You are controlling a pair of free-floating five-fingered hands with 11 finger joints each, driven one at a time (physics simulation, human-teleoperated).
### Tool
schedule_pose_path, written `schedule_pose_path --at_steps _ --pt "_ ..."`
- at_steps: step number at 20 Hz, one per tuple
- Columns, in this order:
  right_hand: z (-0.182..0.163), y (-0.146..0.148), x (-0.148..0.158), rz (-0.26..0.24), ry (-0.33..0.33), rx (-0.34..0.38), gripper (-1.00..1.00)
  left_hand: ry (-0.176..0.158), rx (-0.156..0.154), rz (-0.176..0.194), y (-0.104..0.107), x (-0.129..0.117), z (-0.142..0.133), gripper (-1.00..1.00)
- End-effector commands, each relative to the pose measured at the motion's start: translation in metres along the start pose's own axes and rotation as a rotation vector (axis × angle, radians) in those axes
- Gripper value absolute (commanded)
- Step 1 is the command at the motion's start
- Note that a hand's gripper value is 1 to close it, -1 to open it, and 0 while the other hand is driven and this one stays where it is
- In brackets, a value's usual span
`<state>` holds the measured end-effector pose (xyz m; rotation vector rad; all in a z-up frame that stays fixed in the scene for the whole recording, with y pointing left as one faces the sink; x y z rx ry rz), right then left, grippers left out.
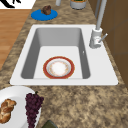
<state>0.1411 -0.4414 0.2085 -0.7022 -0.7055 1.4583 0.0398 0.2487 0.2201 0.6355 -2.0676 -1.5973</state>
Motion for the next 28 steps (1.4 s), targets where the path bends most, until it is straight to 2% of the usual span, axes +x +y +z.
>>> schedule_pose_path --at_steps 1,3,5,6,7,8,10,16,18,19,22,24,28 --pt "0.000 0.000 0.002 0.009 0.007 0.002 -1.00 0.000 0.000 0.000 0.000 0.000 0.000 0.00" --pt "-0.001 0.000 0.001 0.001 0.001 0.001 -1.00 0.000 0.000 0.000 0.000 0.000 0.000 0.00" --pt "-0.002 -0.001 0.002 0.018 -0.012 0.004 -1.00 0.000 0.000 0.000 0.000 0.000 0.000 0.00" --pt "-0.001 0.000 0.004 0.030 0.005 0.002 -1.00 0.000 0.000 0.000 0.000 0.000 0.000 0.00" --pt "-0.001 -0.001 0.001 0.020 -0.003 0.002 -1.00 0.000 0.000 0.000 0.000 0.000 0.000 0.00" --pt "-0.005 -0.004 0.011 0.028 0.019 0.002 -1.00 0.000 0.000 0.000 0.000 0.000 0.000 0.00" --pt "-0.014 -0.010 0.019 0.020 0.047 0.040 -1.00 0.000 0.000 0.000 0.000 0.000 0.000 0.00" --pt "-0.031 -0.018 0.044 0.049 0.086 0.171 -1.00 0.000 0.000 0.000 0.000 0.000 0.000 0.00" --pt "-0.046 -0.012 0.034 0.051 0.076 0.154 -1.00 0.000 0.000 0.000 0.000 0.000 0.000 0.00" --pt "-0.055 -0.009 0.032 0.049 0.049 0.148 -1.00 0.000 0.000 0.000 0.000 0.000 0.000 0.00" --pt "-0.070 -0.009 0.034 0.032 0.024 0.132 -1.00 0.000 0.000 0.000 0.000 0.000 0.000 0.00" --pt "-0.078 -0.008 0.034 0.017 0.032 0.123 -1.00 0.000 0.000 0.000 0.000 0.000 0.000 0.00" --pt "-0.093 -0.002 0.027 0.017 0.024 0.115 -1.00 0.000 0.000 0.000 0.000 0.000 0.000 0.00"
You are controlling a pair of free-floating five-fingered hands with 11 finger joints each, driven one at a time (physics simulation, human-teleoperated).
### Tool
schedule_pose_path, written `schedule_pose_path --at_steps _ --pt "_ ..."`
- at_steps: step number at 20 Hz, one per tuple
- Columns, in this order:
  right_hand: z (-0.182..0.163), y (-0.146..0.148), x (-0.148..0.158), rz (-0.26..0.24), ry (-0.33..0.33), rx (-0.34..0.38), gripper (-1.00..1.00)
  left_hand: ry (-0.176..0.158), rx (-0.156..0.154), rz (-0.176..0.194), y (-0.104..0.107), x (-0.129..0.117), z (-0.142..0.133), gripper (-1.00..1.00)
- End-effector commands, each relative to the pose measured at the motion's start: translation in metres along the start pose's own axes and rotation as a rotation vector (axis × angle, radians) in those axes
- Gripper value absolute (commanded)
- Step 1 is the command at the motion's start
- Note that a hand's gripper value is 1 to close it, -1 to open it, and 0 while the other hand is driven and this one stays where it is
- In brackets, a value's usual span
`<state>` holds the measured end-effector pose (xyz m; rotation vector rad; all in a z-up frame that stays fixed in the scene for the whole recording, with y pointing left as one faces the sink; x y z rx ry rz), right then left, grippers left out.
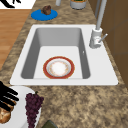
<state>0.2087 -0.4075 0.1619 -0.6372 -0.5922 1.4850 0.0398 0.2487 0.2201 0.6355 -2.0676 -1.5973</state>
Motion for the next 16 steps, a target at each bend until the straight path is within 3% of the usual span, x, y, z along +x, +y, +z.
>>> schedule_pose_path --at_steps 1,7,10,11,12,16 --pt "-0.015 0.003 -0.007 0.008 -0.008 0.000 -1.00 0.000 0.000 0.000 0.000 0.000 0.000 0.00" --pt "-0.037 0.021 -0.023 0.003 -0.023 -0.006 -1.00 0.000 0.000 0.000 0.000 0.000 0.000 0.00" --pt "-0.058 0.027 -0.020 0.026 -0.005 0.045 -1.00 0.000 0.000 0.000 0.000 0.000 0.000 0.00" --pt "-0.063 0.031 -0.021 0.032 0.001 0.054 1.00 0.000 0.000 0.000 0.000 0.000 0.000 0.00" --pt "-0.061 0.037 -0.022 0.054 -0.008 0.008 1.00 0.000 0.000 0.000 0.000 0.000 0.000 0.00" --pt "-0.066 0.042 -0.023 0.046 -0.004 -0.186 1.00 0.000 0.000 0.000 0.000 0.000 0.000 0.00"
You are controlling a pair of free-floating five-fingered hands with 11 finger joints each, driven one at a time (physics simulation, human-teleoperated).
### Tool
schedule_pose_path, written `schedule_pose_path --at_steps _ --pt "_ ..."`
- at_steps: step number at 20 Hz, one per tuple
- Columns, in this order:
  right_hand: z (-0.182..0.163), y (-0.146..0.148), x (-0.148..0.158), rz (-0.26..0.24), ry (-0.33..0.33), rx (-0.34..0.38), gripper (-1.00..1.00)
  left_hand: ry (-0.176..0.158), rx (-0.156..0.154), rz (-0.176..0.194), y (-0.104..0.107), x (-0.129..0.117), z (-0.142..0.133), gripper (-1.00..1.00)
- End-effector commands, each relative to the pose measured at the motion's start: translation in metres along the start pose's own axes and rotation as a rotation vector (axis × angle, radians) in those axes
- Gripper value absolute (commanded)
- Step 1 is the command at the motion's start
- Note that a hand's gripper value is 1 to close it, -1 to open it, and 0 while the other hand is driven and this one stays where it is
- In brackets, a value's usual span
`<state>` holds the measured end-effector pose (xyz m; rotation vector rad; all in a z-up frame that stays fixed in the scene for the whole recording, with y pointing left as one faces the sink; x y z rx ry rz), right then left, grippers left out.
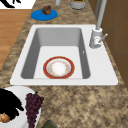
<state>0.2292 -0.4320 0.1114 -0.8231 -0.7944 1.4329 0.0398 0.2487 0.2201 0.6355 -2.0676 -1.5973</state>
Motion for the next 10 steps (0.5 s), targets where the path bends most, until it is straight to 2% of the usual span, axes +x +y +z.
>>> schedule_pose_path --at_steps 1,4,6,8,10 --pt "-0.010 0.023 -0.001 0.038 0.006 0.035 1.00 0.000 0.000 0.000 0.000 0.000 0.000 0.00" --pt "-0.012 0.015 0.001 0.018 0.018 -0.024 1.00 0.000 0.000 0.000 0.000 0.000 0.000 0.00" --pt "-0.010 0.005 0.003 0.008 0.015 -0.028 1.00 0.000 0.000 0.000 0.000 0.000 0.000 0.00" --pt "-0.006 -0.002 0.002 -0.011 0.014 -0.074 1.00 0.000 0.000 0.000 0.000 0.000 0.000 0.00" --pt "-0.003 -0.012 0.013 -0.014 0.012 -0.080 1.00 0.000 0.000 0.000 0.000 0.000 0.000 0.00"
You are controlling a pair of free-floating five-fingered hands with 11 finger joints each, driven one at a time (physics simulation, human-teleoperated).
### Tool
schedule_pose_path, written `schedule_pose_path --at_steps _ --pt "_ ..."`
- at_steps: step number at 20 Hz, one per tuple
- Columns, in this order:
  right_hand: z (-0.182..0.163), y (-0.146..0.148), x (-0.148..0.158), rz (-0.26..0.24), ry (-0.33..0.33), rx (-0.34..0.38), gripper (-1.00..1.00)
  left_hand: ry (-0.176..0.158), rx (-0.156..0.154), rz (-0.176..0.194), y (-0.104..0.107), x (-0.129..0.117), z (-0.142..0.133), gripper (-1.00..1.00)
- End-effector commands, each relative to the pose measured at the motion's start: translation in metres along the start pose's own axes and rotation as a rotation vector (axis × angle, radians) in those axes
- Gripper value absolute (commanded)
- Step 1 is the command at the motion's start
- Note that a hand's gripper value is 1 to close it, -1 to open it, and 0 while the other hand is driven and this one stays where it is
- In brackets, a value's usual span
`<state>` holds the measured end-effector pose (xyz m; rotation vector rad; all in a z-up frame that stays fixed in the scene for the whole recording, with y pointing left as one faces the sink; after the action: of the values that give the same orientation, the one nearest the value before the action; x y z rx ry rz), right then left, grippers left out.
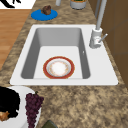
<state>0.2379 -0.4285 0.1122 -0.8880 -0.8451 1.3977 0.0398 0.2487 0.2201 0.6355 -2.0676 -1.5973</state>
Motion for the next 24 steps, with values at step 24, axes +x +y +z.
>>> schedule_pose_path --at_steps 24 --pt "0.041 -0.079 0.166 0.029 0.024 0.005 1.00 0.000 0.000 0.000 0.000 0.000 0.000 0.00"
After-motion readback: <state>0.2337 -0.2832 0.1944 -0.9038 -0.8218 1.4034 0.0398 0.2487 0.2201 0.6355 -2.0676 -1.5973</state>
